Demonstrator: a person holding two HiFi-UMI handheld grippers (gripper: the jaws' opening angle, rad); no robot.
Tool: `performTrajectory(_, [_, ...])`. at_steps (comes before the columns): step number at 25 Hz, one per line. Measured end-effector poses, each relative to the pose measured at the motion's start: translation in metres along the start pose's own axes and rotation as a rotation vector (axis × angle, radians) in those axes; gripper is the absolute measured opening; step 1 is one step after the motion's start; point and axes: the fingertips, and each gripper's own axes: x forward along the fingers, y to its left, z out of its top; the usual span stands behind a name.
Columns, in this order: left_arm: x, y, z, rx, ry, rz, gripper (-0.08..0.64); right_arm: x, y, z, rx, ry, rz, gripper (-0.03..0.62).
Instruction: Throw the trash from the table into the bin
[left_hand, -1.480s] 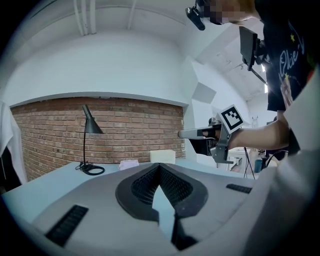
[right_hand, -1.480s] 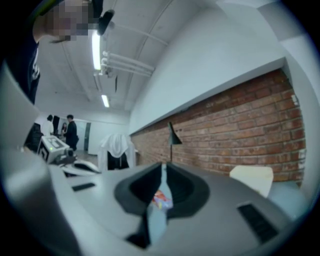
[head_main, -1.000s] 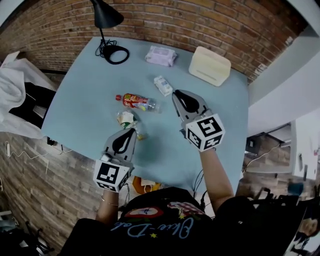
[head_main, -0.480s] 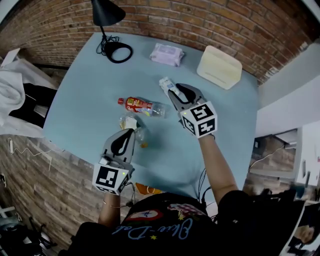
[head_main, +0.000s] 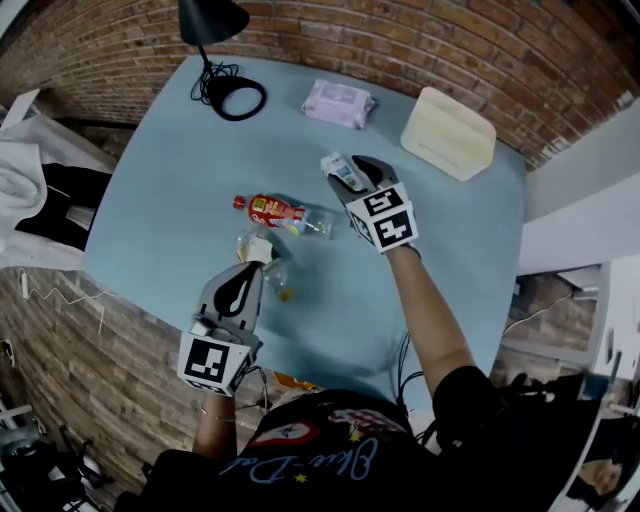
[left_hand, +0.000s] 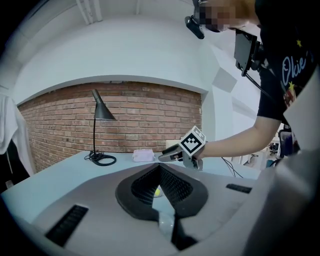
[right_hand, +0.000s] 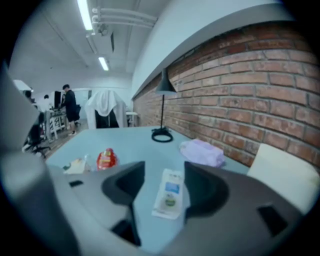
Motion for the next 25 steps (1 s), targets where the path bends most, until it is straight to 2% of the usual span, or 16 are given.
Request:
performTrajectory(2, [-0.002,0.004,-0.001,-0.007,0.004,0.014,0.008,0.01,-0.001,-0.01,0.007,0.031,0.01,0.265])
performTrajectory(7, [-0.011,0.017,-0.008,-0.017,0.019,0.065,0.008,0.029,-0.005,-0.033,0.026,0.105,0.009,0.265])
performTrajectory(11, [-0.019,0.024,-0.01,0.012,0.016,0.092,0.008,0.039,-0.011,-0.045,0.036,0.132,-0.013,0.265])
performTrajectory(15, [-0.023,0.026,-0.009,-0.014,0.022,0.112,0.008,0.049,-0.012,-0.054,0.034,0.155,-0.016,0.265])
performTrajectory(25, [-0.029,0.019,-0.017,-0.007,0.036,0.086,0.008,0.055,-0.013,-0.069,0.046,0.212,-0.022,0.264])
